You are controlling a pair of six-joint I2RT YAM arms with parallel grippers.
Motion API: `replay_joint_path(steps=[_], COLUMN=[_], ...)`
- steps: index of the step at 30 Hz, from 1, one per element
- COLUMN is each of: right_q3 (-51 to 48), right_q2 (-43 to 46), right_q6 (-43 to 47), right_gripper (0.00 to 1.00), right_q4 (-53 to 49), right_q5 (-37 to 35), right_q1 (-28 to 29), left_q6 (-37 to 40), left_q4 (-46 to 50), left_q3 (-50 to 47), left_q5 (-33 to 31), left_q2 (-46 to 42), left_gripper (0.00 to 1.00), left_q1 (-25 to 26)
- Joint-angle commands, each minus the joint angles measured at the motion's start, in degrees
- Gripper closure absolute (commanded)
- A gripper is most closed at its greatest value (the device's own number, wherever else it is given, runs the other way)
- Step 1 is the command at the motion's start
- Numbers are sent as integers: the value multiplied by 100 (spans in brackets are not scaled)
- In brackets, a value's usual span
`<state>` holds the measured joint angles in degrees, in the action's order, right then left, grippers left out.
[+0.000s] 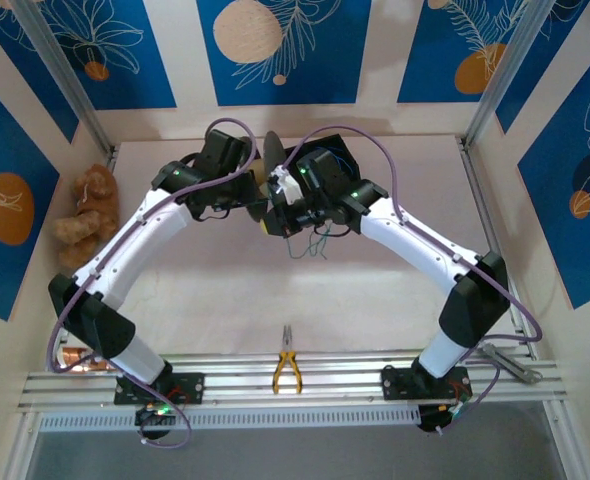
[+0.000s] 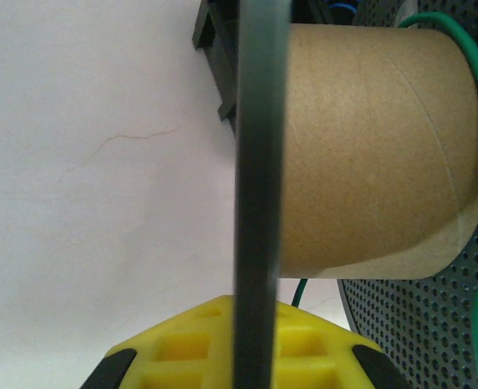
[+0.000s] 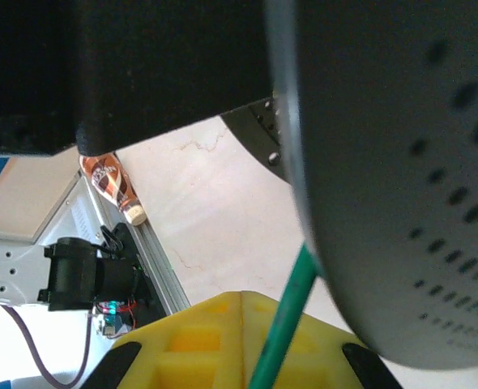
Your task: Wrap the cables
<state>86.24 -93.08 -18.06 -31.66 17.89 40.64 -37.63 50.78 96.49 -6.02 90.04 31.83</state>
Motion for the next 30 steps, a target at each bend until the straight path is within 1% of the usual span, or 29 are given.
replay_joint_path(steps=[1, 3, 6, 11, 12, 15, 17, 18, 24, 27, 29, 30], right_q3=[-297, -541, -955, -1461, -1478, -1425, -1326, -1256, -842, -702, -646, -619], right_q2=[315, 397, 489, 552, 554, 579, 595, 606, 927, 1098, 1183, 1222], right_q6=[-67, -75, -144, -242, -245, -210, -178, -159, -293, -479, -609, -683], right_gripper=[93, 94, 98, 98, 96, 85, 71, 67, 52, 47, 39, 33], right_q4=[-138, 1, 255, 658, 662, 605, 536, 497, 373, 474, 559, 573], right_q5=[314, 219, 80, -177, -221, -260, -251, -234, 149, 480, 584, 582], right_q1=[127, 145, 196, 226, 207, 164, 133, 115, -26, -111, -143, -163], left_q6=[-589, -680, -846, -1122, -1116, -1063, -986, -891, -216, 14, 105, 140], left_q4=[-1354, -1421, -1520, -1714, -1687, -1625, -1608, -1541, -1394, -1499, -1634, -1743], left_q3=[17, -22, -22, 128, 208, 320, 297, 308, 123, -79, -250, -350], left_q5=[-292, -238, -77, 427, 495, 745, 884, 925, 1037, 987, 969, 988], left_q2=[-406, -458, -479, -358, -332, -317, -378, -403, -680, -843, -942, -996], left_gripper=[100, 100, 100, 100, 100, 100, 100, 100, 100, 100, 100, 100], left_q1=[-301, -344, -451, -626, -626, -630, -630, -626, -618, -617, -608, -596])
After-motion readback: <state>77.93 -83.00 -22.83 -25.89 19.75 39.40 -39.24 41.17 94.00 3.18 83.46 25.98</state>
